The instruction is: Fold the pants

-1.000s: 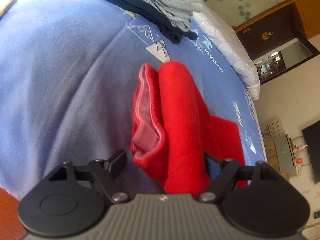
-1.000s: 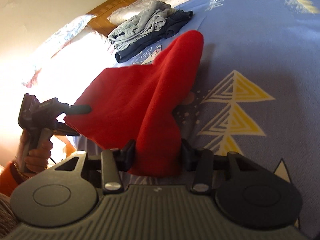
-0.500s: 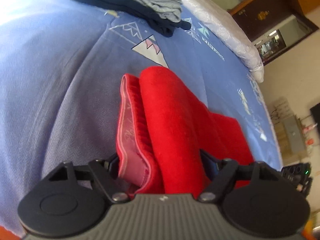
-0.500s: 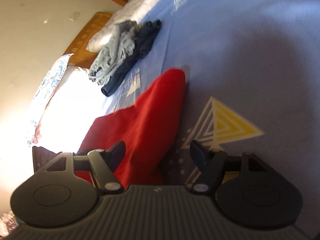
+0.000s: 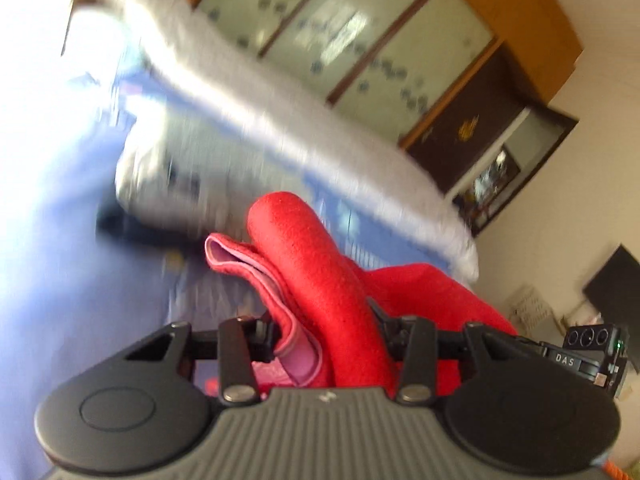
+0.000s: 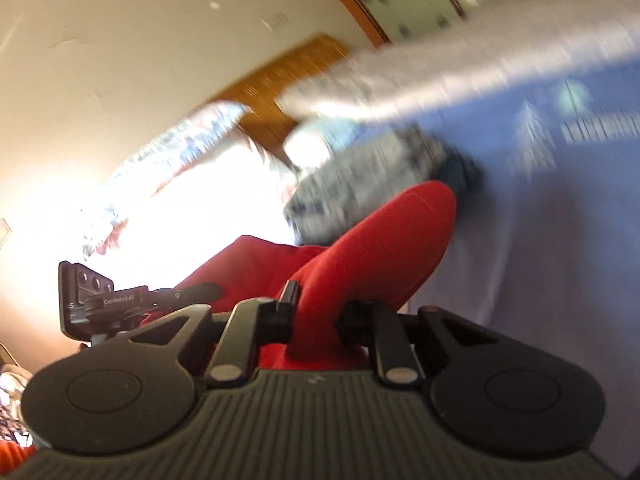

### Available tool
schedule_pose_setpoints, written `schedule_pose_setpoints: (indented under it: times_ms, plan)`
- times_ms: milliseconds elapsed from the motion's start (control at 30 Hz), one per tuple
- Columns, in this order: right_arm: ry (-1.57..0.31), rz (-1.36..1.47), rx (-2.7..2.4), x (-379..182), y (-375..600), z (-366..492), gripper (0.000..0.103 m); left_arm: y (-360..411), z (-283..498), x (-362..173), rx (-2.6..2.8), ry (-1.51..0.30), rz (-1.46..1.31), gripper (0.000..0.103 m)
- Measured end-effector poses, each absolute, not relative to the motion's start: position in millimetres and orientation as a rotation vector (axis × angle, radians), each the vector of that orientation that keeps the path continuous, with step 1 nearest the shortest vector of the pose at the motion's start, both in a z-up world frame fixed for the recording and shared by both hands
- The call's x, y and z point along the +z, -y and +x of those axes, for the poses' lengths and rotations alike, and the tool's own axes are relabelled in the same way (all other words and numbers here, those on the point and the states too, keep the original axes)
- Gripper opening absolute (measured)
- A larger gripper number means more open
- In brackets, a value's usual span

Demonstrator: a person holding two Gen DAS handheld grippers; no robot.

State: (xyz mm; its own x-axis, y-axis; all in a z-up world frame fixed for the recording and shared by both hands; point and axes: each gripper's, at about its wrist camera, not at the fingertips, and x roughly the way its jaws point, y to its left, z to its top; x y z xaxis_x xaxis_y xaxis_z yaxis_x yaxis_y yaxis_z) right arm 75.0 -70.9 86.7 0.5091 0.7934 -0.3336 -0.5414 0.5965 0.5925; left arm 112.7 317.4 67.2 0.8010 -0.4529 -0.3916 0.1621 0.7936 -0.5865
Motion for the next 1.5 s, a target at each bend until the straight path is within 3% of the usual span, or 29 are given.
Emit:
schedule_pose_setpoints:
  times_ms: [133, 267, 433, 500, 567, 700, 767, 800, 1000, 1167, 1367, 1500]
  plan:
    - [-0.401, 0.398, 0.869, 149.7, 35.2, 142.7, 0.019, -341.3, 162.4, 124.6, -0.271, -0.324, -0.483, 0.04]
    - [-0.268, 0.398, 0.859, 158.7, -2.3, 216.1, 0.019, -358.6, 223.4, 124.3, -0.185, -0.259, -0.435, 0.044]
    - [-0.486, 0.469, 0.753, 56.0, -39.3, 307.9, 0.021, -378.5, 310.7, 14.7, -0.023, -0.48, -0.446, 0.047]
    - [-0.644, 0.435, 0.651, -9.0, -57.7, 333.0, 0.027, -384.8, 316.6, -26.1, 0.01, -0.489, -0.504, 0.056]
    - [-0.566, 0.556, 0.654, -38.1, -44.3, 329.5, 0.032, -388.5, 305.3, -31.4, -0.024, -0.412, -0.566, 0.068]
    - [-0.62, 0.729, 0.716, -41.5, -17.1, 335.9, 0.041, -385.5, 292.7, -20.3, -0.004, -0.446, -0.57, 0.069]
    - [-0.618, 0.751, 0.664, -32.8, -2.6, 324.3, 0.061, -386.8, 279.0, -8.8, 0.02, -0.462, -0.594, 0.07]
    - [-0.603, 0.745, 0.621, -25.5, 0.3, 311.5, 0.064, -389.5, 276.6, 2.1, 0.033, -0.466, -0.598, 0.07]
    - [-0.645, 0.595, 0.509, 1.1, 7.0, 241.4, 0.063, -349.3, 187.2, 46.4, 0.097, -0.484, -0.472, 0.077]
    - [-0.703, 0.373, 0.547, 18.6, -4.4, 133.5, 0.064, -274.7, 108.8, 63.8, 0.123, -0.513, -0.29, 0.101]
    - [-0.684, 0.269, 0.536, 31.2, 2.1, 19.2, 0.089, -213.8, 37.6, 73.7, 0.123, -0.545, -0.216, 0.103]
    - [-0.691, 0.266, 0.503, 35.5, 10.8, -25.8, 0.095, -192.4, 11.3, 84.7, 0.14, -0.537, -0.181, 0.103]
